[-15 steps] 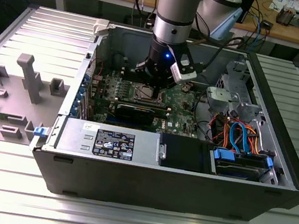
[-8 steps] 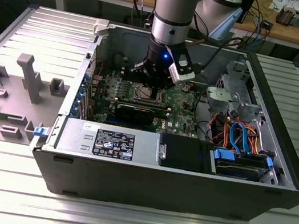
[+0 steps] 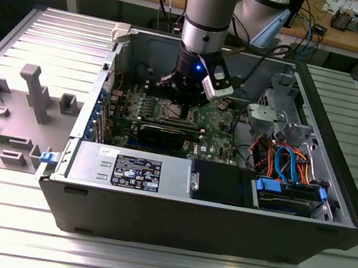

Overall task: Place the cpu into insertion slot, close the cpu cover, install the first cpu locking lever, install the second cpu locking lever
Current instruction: 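Install the second cpu locking lever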

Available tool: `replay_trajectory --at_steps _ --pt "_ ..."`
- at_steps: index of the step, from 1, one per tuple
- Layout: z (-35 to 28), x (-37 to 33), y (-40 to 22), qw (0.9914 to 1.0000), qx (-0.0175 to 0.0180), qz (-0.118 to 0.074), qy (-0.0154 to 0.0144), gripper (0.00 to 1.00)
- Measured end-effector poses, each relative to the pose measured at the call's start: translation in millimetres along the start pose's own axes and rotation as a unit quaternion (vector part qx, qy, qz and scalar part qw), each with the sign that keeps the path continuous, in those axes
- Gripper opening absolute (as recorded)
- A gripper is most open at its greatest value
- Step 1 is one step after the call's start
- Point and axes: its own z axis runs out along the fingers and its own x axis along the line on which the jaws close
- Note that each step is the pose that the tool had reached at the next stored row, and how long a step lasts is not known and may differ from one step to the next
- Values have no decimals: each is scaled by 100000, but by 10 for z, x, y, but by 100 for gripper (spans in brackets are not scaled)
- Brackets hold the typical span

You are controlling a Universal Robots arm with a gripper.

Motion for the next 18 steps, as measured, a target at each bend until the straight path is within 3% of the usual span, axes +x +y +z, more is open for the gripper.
replay_trajectory --at_steps 10,11,13,15,16,18 --pt "0 0 -1 100000 3 2 26 11" --pt "0 -2 -2 100000 -11 -21 305 11" --pt "0 -7 -2 99989 -52 -33 1511 11" --pt "1 -15 -2 99948 -110 -81 3233 11" --pt "1 -17 -2 99933 -121 -92 3648 11" --pt "-1 -16 -2 99929 -113 -93 3769 11"
